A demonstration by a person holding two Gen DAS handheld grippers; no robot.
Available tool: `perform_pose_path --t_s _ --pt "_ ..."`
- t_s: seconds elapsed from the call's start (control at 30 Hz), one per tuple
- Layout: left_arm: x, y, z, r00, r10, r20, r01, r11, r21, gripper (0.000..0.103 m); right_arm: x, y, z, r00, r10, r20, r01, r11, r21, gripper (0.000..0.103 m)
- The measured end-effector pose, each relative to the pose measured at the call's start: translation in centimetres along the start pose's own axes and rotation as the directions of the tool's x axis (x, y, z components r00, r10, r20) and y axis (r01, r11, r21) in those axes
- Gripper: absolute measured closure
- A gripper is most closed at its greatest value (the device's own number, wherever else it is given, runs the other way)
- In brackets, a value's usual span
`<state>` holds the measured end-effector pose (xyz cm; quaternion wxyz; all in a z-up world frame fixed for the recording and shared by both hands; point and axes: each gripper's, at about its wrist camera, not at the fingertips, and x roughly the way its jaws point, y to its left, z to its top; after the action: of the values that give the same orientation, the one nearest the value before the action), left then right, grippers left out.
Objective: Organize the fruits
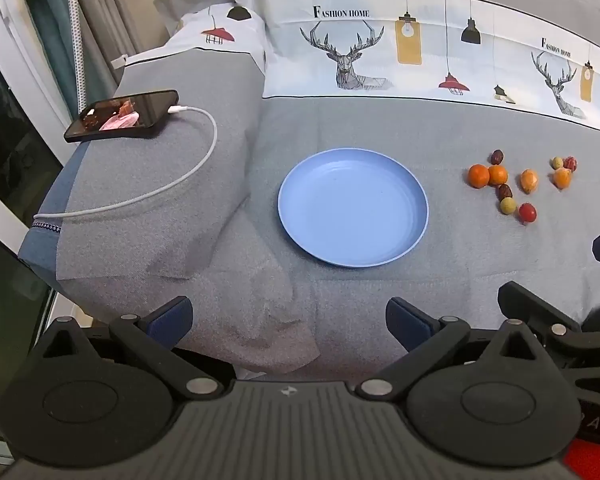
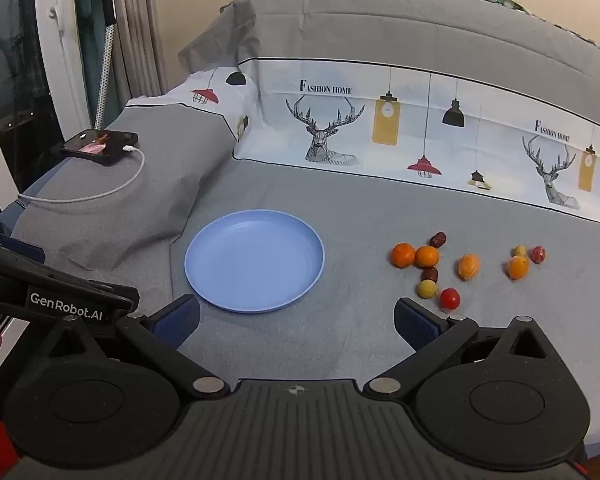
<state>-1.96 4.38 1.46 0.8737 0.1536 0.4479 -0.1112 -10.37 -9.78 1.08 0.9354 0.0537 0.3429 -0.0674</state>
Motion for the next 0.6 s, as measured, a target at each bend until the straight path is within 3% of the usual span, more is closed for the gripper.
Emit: perform_pose_path --t_s 0.6 --pt "0.14 -0.04 0.00 1.000 0.002 -0.005 -0.002 1.000 0.001 0.000 0.28 -0.02 -0.04 1.000 -0.002 0.002 0.002 1.000 0.002 0.001"
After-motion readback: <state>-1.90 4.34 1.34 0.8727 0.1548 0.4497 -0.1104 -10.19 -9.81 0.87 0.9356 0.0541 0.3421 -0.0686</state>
